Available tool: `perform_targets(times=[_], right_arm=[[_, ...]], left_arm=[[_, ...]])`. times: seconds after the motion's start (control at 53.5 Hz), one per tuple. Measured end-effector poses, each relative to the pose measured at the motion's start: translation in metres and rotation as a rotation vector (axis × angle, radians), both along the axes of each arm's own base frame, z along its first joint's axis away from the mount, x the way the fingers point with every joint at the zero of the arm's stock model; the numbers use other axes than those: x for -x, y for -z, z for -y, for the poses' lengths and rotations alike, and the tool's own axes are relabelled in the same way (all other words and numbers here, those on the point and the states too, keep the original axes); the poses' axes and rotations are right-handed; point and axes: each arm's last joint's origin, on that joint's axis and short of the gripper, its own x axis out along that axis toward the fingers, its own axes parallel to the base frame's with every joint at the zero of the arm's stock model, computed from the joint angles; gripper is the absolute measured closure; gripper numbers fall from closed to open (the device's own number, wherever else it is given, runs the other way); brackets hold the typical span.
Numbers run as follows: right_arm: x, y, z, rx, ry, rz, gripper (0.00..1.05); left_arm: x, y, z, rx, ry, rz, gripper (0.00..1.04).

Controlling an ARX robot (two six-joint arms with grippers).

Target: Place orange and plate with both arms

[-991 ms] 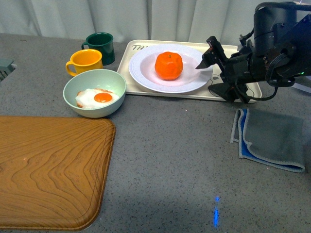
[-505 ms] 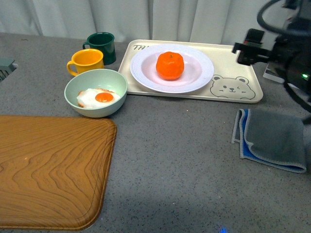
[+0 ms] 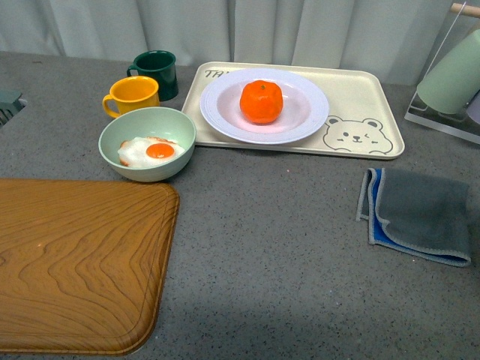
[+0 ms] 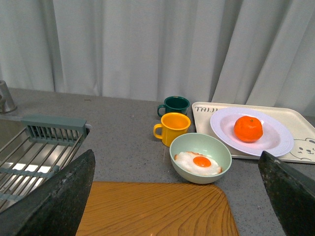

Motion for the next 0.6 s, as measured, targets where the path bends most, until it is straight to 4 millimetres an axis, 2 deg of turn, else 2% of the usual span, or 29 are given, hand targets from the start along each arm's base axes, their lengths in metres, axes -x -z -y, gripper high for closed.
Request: perform_targets(times=[0.299,0.599], right_arm=[[0.050,-0.010,0.016,-0.001,0.001,-0.006,1.04],[0.080,-0.022,0.017,-0.001,0.004,-0.022,1.04]], left_arm=[[0.000,0.000,0.000,0.000,0.000,0.000,0.07],[0.000,0.000,0.000,0.000,0.000,0.000,0.07]])
